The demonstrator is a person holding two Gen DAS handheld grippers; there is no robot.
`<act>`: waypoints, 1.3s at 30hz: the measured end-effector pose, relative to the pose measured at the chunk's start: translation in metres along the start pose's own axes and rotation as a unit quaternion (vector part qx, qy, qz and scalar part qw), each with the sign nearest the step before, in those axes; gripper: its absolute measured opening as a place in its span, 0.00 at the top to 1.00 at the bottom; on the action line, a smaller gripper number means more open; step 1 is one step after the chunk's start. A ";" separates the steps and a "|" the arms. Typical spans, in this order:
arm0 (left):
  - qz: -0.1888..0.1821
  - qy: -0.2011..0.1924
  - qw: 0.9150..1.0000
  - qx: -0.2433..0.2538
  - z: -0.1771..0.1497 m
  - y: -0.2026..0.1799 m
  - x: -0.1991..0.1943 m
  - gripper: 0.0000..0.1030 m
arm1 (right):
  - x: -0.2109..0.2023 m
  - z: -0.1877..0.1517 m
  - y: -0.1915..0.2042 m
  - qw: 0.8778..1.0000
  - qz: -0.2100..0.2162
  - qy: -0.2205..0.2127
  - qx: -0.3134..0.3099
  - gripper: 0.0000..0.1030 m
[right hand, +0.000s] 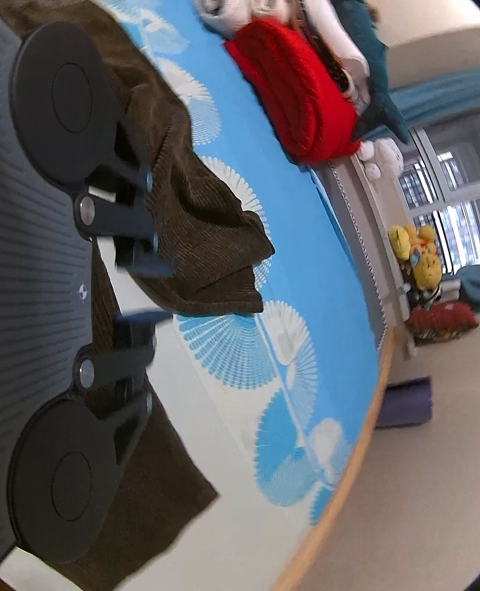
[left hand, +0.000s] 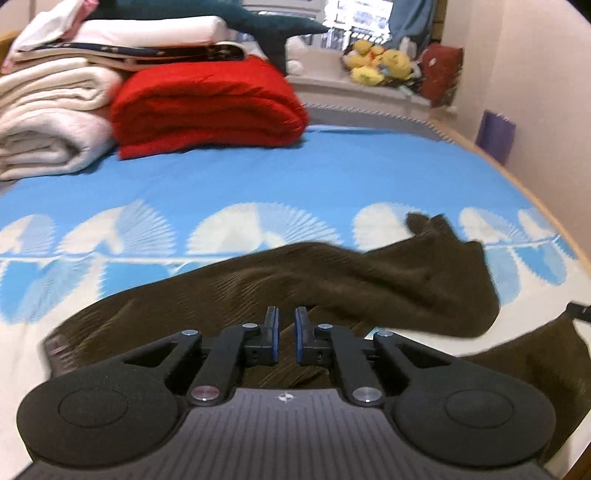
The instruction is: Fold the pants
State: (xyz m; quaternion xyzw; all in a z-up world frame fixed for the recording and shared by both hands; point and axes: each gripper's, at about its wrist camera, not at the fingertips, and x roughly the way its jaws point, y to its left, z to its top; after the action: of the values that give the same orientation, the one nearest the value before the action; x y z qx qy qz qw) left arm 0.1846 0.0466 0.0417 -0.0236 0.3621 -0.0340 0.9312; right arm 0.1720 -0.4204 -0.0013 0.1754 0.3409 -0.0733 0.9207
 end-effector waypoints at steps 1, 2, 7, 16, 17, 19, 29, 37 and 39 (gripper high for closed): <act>-0.008 -0.003 1.000 -0.001 -0.005 -0.001 0.011 0.90 | 0.004 0.000 -0.003 1.000 -0.002 0.000 0.011 0.94; -0.009 0.012 1.000 -0.001 -0.011 -0.001 0.024 0.90 | 0.008 0.002 -0.006 1.000 0.000 -0.001 0.021 0.94; 0.001 0.099 0.995 -0.011 -0.014 -0.012 0.074 0.89 | 0.042 0.008 -0.019 0.998 0.019 -0.005 0.064 0.93; -0.020 0.125 0.991 -0.038 -0.025 -0.012 0.123 0.72 | 0.146 0.014 -0.026 0.992 0.031 0.038 0.114 0.74; -0.019 0.122 0.992 -0.031 -0.027 -0.015 0.128 0.65 | 0.156 0.016 -0.026 0.992 0.031 0.038 0.116 0.69; -0.021 0.117 0.993 -0.018 -0.028 -0.021 0.131 0.57 | 0.171 0.020 -0.025 0.992 0.025 0.040 0.114 0.62; 0.014 0.140 0.989 0.050 -0.046 -0.048 0.170 0.50 | 0.220 0.022 -0.006 0.999 -0.006 0.044 0.022 0.62; 0.034 0.132 0.986 0.096 -0.045 -0.045 0.172 0.92 | 0.213 0.033 -0.009 0.999 0.018 0.011 0.047 0.90; 0.034 0.127 0.985 0.108 -0.044 -0.045 0.167 0.92 | 0.193 0.039 -0.022 0.993 0.033 -0.062 0.100 0.91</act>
State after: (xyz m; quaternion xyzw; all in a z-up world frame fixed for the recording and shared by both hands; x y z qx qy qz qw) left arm 0.2752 -0.0122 -0.1001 0.0939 0.4722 -0.0435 0.8754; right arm 0.3356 -0.4577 -0.1060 0.2732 0.2685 -0.0872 0.9196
